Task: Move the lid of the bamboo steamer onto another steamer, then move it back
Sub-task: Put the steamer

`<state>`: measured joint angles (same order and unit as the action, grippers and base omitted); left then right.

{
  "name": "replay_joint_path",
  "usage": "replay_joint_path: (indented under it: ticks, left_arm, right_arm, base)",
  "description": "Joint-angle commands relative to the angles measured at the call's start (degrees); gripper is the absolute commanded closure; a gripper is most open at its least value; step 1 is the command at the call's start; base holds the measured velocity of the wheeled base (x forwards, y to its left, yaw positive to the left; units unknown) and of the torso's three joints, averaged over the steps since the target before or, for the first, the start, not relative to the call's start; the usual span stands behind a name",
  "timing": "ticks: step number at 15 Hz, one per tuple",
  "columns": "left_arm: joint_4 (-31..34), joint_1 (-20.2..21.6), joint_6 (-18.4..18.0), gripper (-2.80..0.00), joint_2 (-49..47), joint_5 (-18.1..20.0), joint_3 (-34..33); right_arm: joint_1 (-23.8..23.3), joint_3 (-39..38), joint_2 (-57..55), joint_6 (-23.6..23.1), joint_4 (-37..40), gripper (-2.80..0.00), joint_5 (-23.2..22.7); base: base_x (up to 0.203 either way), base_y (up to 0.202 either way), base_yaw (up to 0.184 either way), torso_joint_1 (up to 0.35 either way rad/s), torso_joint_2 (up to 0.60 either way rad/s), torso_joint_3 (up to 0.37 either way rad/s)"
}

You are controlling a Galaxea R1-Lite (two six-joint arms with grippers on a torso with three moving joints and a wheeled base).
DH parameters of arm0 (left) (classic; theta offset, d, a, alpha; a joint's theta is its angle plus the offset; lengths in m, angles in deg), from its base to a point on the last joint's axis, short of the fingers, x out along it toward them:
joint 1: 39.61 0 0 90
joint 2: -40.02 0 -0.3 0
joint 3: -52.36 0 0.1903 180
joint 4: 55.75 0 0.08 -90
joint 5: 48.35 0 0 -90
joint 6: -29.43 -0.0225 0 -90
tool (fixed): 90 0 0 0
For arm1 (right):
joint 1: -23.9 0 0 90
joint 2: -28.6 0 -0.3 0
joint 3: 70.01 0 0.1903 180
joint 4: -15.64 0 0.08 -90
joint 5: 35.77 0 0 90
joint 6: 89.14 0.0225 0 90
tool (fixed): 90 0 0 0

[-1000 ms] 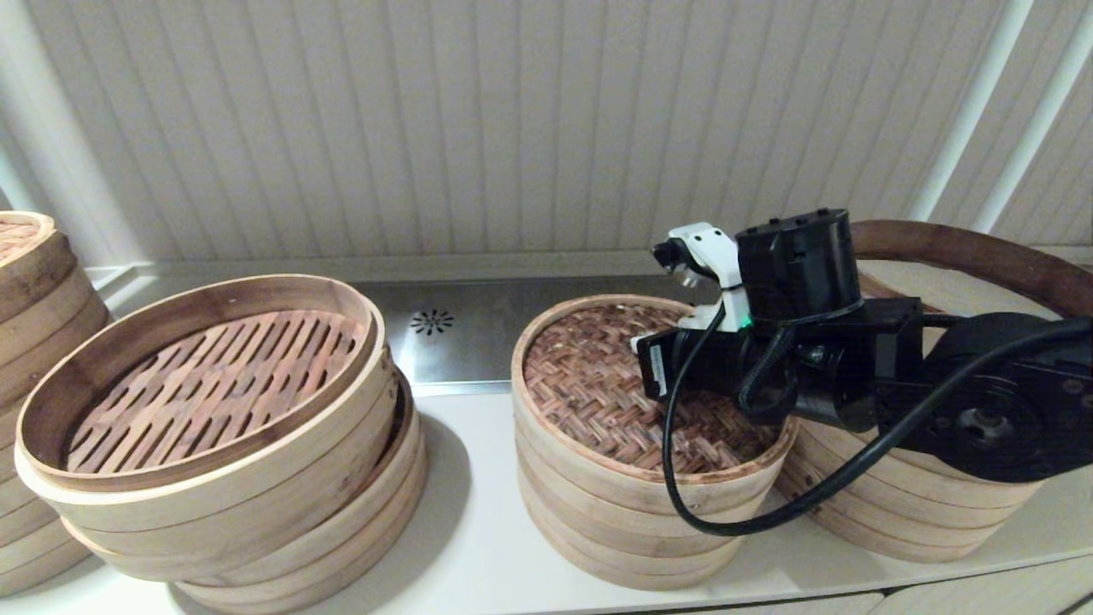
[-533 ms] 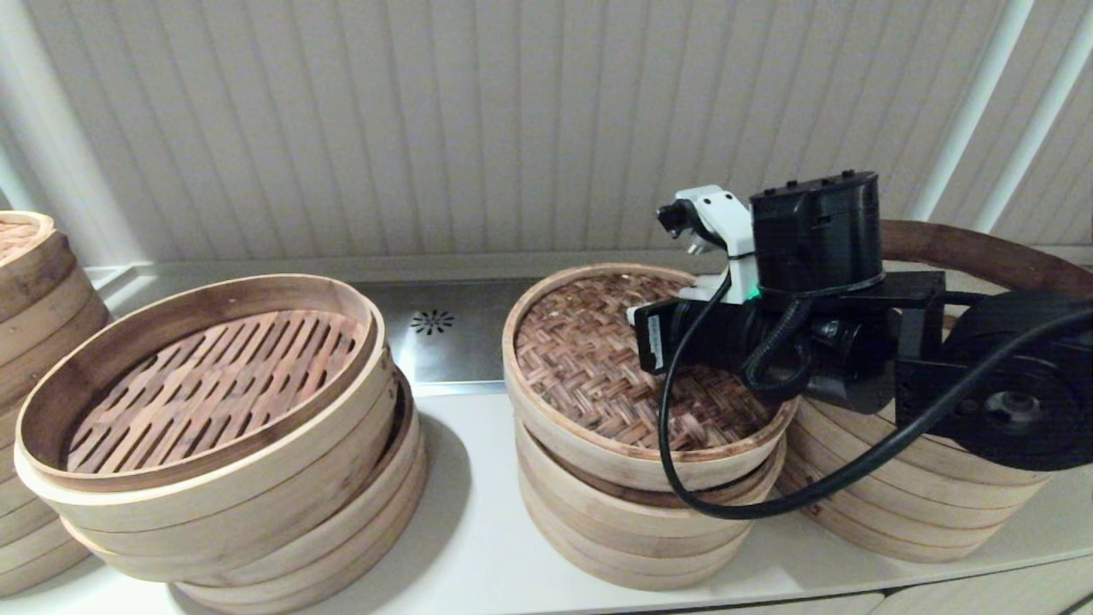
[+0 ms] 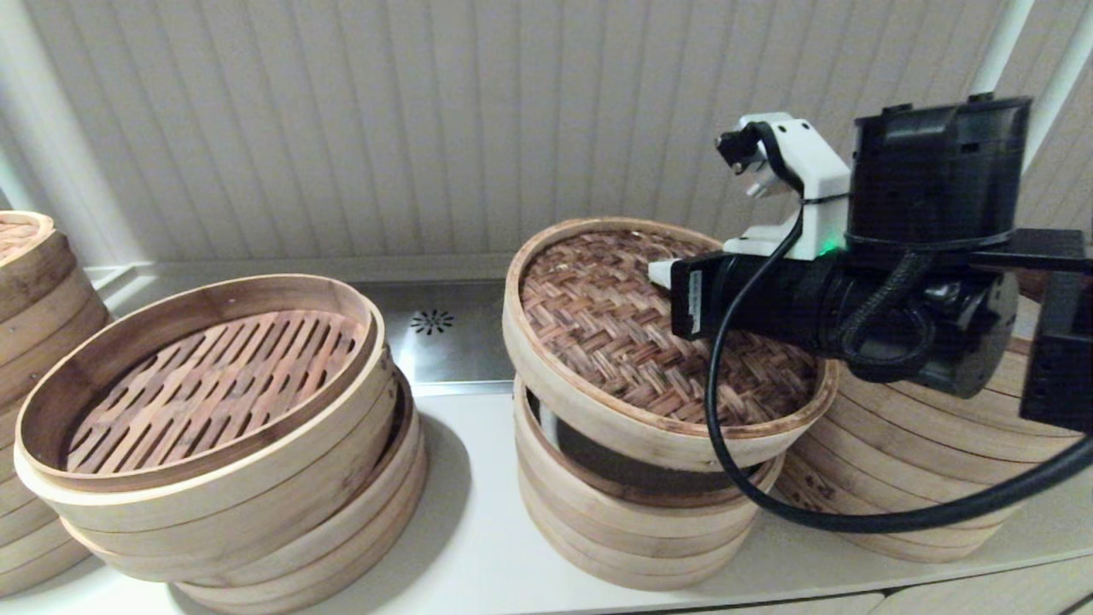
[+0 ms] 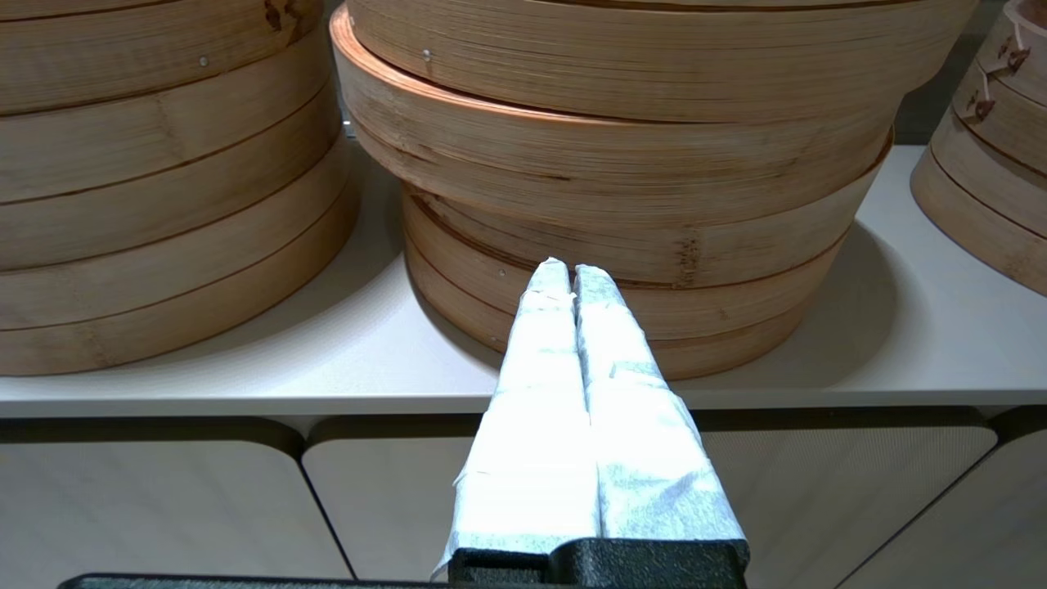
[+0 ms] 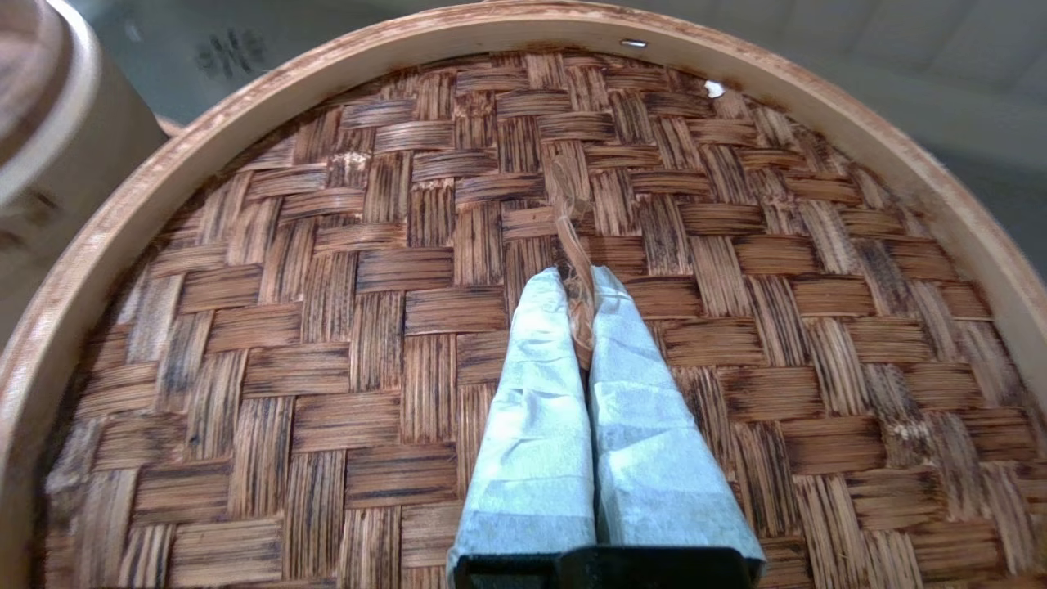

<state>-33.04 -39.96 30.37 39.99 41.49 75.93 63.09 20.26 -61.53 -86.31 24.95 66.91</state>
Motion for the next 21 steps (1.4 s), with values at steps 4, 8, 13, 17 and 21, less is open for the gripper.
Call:
replay_joint_path:
  ticks: [4,8,13,17,21]
  left_arm:
    - [0.03,0.0,0.03,0.0,-0.06,-0.02,0.05]
    - [-0.04,0.0,0.03,0.0,-0.01,-0.02,-0.03]
    - [-0.03,0.0,0.03,0.0,0.02,-0.02,0.04]
    - [-0.03,0.0,0.03,0.0,0.02,-0.02,-0.03]
    - [-0.04,0.0,0.03,0.0,-0.06,-0.02,0.05]
  right_arm:
    - [-0.66,1.85,5.9,-0.53,0.44,0.0,0.15]
    - [-0.86,8.42,7.26,-1.71,6.12,0.0,0.66]
    - [-3.35,22.86,10.77,-2.93,20.79,0.0,2.19]
    - [-11.46,34.03,11.01,-3.75,33.88,0.0,2.22]
    - [-24.87,35.87,10.88,-4.23,36.42,0.0,-2.38]
  base:
    - [0.0,0.0,0.0,0.0,0.0,0.0]
    - [0.0,0.0,0.0,0.0,0.0,0.0]
    - [0.0,0.0,0.0,0.0,0.0,0.0]
    - [0.0,0.0,0.0,0.0,0.0,0.0]
    - [0.0,0.0,0.0,0.0,0.0,0.0]
